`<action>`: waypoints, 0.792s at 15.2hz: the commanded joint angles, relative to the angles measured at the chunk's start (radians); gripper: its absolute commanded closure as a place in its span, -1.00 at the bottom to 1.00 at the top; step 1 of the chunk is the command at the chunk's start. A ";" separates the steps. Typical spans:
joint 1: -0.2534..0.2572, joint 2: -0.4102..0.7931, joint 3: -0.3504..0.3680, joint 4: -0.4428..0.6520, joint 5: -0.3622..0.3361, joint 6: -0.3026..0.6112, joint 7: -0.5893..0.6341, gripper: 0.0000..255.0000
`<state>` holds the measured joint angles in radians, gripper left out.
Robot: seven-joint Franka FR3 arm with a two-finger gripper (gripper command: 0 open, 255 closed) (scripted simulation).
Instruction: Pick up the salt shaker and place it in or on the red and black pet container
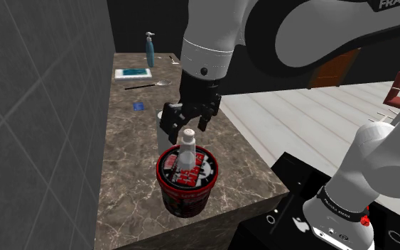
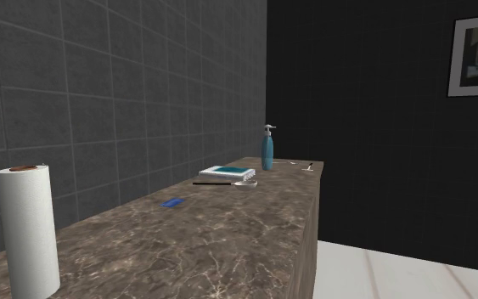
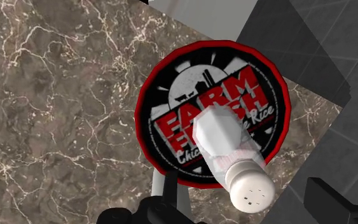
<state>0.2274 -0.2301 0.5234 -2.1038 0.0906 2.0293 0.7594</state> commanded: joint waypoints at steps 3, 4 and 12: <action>0.000 -0.027 -0.012 0.075 0.009 -0.100 -0.008 -1.00; 0.000 -0.032 -0.015 0.097 0.011 -0.127 -0.009 -1.00; 0.000 -0.032 -0.015 0.097 0.011 -0.127 -0.009 -1.00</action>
